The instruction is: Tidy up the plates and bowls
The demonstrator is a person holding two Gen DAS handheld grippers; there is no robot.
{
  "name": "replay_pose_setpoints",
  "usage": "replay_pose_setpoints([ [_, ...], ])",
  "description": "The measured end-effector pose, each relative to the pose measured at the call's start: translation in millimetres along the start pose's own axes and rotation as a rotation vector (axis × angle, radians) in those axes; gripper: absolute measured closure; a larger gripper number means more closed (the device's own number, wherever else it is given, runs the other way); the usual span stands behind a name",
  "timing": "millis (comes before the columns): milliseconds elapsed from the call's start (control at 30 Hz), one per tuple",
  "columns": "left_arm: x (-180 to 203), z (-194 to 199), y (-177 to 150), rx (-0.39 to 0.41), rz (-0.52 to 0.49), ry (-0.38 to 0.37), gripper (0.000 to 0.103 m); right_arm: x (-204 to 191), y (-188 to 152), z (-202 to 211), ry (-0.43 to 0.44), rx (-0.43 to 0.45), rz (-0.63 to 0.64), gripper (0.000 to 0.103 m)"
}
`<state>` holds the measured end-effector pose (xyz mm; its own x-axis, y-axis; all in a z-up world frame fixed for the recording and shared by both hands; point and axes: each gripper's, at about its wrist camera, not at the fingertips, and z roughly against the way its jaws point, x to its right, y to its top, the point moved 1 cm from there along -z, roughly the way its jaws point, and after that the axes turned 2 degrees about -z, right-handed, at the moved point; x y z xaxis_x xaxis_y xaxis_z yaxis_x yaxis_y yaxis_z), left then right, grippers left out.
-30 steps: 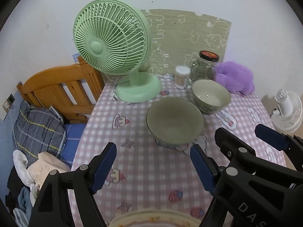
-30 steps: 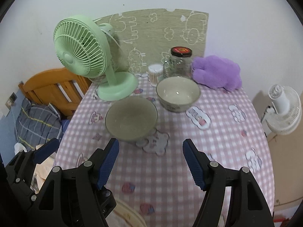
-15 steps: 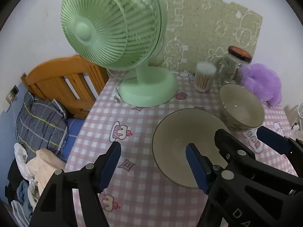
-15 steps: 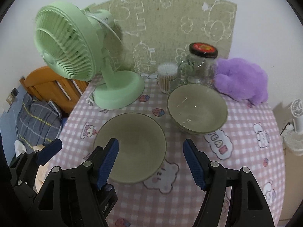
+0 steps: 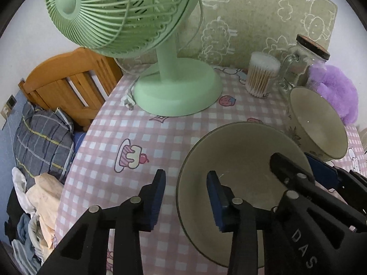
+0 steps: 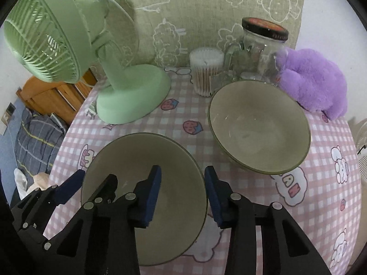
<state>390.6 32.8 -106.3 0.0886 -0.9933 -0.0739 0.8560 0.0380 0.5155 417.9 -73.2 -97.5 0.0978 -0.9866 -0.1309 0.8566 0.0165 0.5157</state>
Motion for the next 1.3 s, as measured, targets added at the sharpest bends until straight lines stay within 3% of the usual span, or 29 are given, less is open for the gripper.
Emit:
replay_pose_setpoints([
  [200, 4.0, -9.3, 0.3, -0.019, -0.008, -0.010, 0.081, 5.7, 1.0, -7.9, -0.029, -0.008, -0.005, 0.079],
  [567, 3.8, -4.7, -1.8, -0.028, -0.017, -0.002, 0.083, 6.3, -0.9, -4.1, -0.034, -0.018, -0.002, 0.080],
  [1300, -18.6, 105.3, -33.7, 0.087, -0.038, -0.065, 0.083, -19.4, -36.9, 108.5, -0.091, 0.094, -0.028, 0.080],
])
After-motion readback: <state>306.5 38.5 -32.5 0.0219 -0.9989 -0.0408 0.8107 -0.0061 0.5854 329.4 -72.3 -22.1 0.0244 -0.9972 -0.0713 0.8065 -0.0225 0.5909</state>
